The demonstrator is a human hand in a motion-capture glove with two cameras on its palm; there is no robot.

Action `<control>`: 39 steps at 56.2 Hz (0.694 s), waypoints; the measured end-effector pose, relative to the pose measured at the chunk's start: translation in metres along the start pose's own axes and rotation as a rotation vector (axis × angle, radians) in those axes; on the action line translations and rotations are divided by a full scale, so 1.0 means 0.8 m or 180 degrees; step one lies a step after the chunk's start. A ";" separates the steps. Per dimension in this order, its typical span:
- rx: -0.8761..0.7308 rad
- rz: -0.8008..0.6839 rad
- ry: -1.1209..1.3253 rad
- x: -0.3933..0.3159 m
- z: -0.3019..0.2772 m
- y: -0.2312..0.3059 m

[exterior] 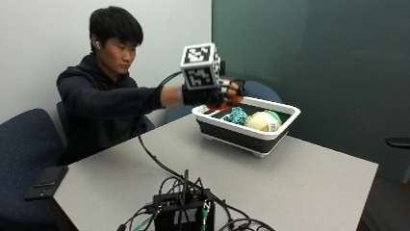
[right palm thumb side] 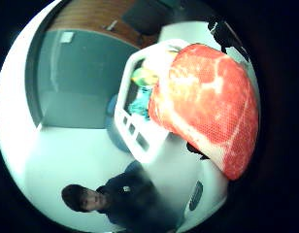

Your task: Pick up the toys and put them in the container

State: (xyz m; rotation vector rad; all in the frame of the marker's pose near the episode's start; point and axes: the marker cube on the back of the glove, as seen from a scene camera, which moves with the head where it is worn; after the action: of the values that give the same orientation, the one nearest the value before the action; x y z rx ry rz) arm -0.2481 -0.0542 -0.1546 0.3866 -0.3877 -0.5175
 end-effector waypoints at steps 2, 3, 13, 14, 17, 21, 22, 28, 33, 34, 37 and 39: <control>0.0098 -0.0083 0.0009 -0.023 -0.016 -0.001; 0.0146 -0.0125 0.0012 -0.035 -0.023 -0.002; 0.0374 -0.0506 0.0057 -0.154 -0.032 -0.028; 0.0373 -0.0525 0.0087 -0.162 -0.026 -0.032; 0.0368 -0.0539 0.0214 -0.183 -0.006 -0.044; 0.0329 -0.0412 0.0421 -0.193 0.022 -0.062; 0.0289 -0.0416 0.0507 -0.198 0.035 -0.065; -0.0116 -0.0445 0.0956 -0.219 0.111 -0.070; -0.0218 -0.0474 0.0646 -0.215 0.121 -0.067; -0.0197 -0.0473 0.0605 -0.214 0.121 -0.066; -0.0112 -0.0435 0.0511 -0.206 0.109 -0.062; -0.0052 -0.0393 0.0468 -0.197 0.096 -0.059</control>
State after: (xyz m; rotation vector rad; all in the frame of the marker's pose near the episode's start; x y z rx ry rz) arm -0.4273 -0.0263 -0.1499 0.4319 -0.2182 -0.6083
